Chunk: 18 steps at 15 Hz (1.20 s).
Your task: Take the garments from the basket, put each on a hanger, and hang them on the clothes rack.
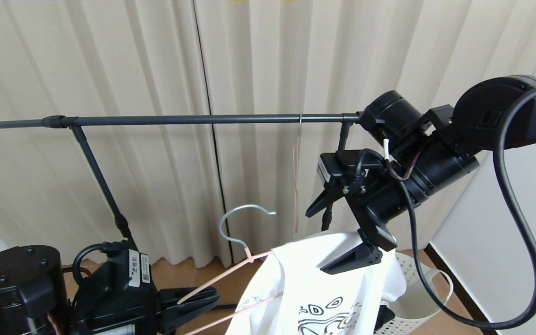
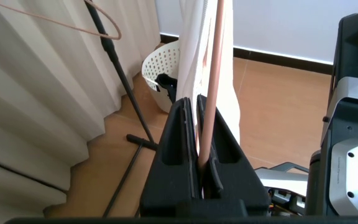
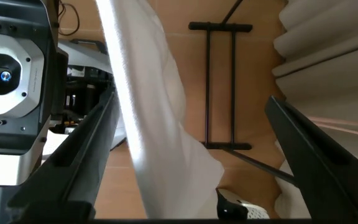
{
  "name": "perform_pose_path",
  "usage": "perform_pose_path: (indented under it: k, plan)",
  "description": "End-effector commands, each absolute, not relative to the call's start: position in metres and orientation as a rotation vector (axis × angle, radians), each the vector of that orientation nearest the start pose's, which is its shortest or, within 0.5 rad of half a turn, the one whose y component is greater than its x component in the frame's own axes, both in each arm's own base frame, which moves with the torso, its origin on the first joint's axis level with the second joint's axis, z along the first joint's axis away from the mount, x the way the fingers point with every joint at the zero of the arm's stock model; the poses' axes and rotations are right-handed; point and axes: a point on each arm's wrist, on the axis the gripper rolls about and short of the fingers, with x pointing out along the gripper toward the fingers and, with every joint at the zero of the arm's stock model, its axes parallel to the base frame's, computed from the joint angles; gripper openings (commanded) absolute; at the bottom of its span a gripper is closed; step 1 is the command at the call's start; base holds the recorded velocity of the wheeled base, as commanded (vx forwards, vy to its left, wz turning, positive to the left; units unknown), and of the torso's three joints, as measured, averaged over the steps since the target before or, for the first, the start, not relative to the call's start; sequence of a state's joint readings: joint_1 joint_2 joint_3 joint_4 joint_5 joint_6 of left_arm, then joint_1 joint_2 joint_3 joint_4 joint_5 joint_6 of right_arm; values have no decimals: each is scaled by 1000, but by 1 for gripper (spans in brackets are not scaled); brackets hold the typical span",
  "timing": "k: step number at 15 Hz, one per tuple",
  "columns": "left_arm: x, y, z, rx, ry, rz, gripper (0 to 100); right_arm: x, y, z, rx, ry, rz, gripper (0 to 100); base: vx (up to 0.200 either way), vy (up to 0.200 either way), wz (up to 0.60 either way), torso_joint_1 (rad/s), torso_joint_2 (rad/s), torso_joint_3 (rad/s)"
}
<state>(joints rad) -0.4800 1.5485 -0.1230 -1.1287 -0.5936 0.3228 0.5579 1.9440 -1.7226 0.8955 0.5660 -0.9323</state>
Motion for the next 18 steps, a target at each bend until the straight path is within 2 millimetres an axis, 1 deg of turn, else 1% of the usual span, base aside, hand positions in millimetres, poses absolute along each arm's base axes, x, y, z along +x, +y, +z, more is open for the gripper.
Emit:
perform_pose_path:
  k: [1, 7, 8, 14, 18]
  plan:
    - [160, -98, 110, 272, 132, -1105, 0, 283, 191, 223, -730, 625, 1466, 100, 0, 0, 0, 0, 0, 0]
    - [162, -99, 110, 266, 133, -1103, 0, 283, 192, 221, -729, 633, 1469, 100, 0, 0, 0, 0, 0, 0]
    - [162, -98, 110, 266, 133, -1101, 0, 283, 192, 222, -729, 629, 1468, 0, 0, 0, 0, 0, 0, 0]
    - [162, -98, 110, 266, 137, -1100, 0, 280, 190, 224, -728, 632, 1470, 0, 0, 0, 0, 0, 0, 0]
    - [163, -98, 110, 266, 135, -1098, 0, 274, 186, 227, -728, 629, 1470, 0, 0, 0, 0, 0, 0, 0]
